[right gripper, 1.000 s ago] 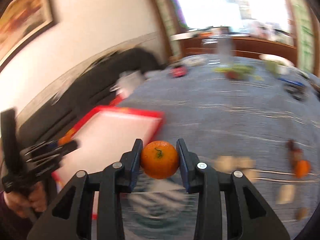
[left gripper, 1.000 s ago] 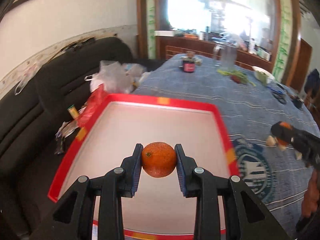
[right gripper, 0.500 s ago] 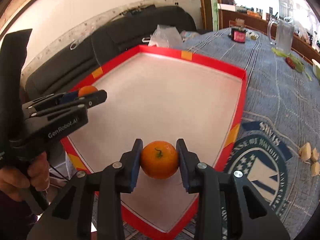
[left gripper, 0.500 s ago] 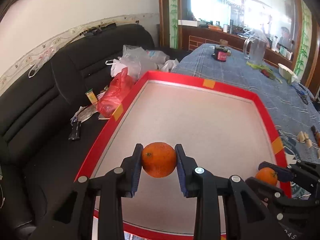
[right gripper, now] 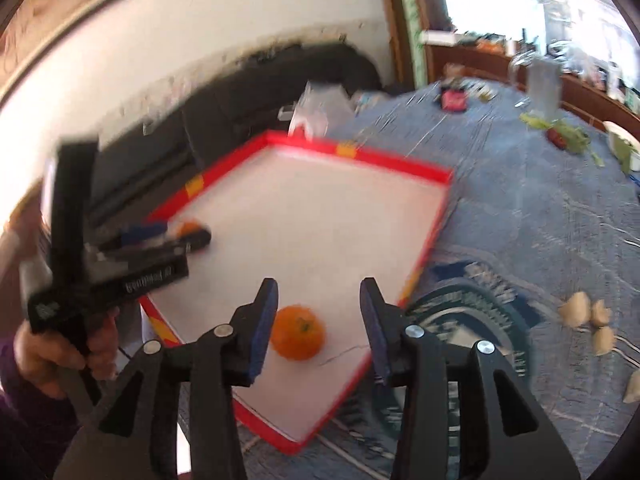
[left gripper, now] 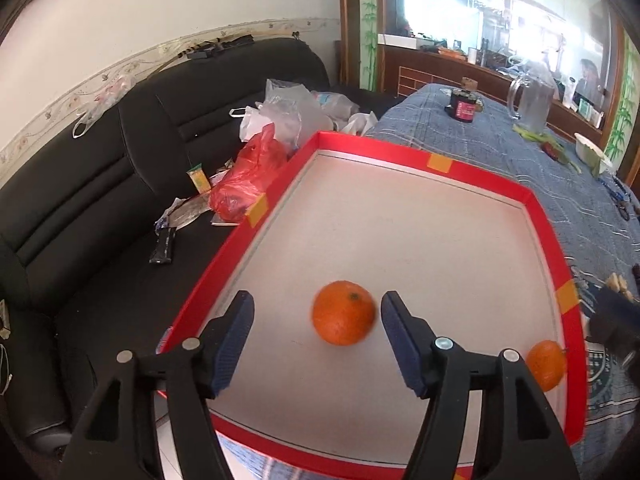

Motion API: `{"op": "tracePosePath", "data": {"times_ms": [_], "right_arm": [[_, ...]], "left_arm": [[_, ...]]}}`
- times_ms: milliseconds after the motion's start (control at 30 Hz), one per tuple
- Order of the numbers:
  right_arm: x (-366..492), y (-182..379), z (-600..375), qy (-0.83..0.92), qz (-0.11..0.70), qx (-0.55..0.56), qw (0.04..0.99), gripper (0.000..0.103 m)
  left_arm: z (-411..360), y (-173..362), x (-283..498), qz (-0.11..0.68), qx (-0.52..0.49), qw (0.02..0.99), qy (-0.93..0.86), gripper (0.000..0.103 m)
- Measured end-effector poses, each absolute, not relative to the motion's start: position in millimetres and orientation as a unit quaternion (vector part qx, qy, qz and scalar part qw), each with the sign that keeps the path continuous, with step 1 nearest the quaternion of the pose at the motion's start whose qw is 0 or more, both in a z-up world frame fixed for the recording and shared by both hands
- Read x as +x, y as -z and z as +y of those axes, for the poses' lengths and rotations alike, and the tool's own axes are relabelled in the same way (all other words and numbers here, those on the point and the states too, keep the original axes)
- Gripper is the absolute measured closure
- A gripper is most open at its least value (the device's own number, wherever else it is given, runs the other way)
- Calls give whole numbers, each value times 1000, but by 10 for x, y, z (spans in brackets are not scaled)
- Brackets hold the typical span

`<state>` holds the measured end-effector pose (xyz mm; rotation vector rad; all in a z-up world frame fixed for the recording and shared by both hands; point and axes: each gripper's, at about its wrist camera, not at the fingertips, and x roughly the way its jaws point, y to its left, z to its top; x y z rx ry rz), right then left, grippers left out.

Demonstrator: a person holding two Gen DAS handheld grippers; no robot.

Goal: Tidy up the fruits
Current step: 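Open both grippers to drop the oranges into the tray, then grasp the brown kiwi with the right gripper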

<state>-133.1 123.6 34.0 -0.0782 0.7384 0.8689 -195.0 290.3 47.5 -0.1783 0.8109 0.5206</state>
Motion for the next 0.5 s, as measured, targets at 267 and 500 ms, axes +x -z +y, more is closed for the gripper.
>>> {"op": "tracePosePath", "data": {"times_ms": [267,500], "right_arm": [[-1086,-500,348,-337,310,28,889,47],[-879,-432,-700,-244,320,106,909,47]], "left_arm": [[2433,-600,-1908,382,-56,899,-206,33],[1910,-661,-1797,387,-17,910,-148,32]]}}
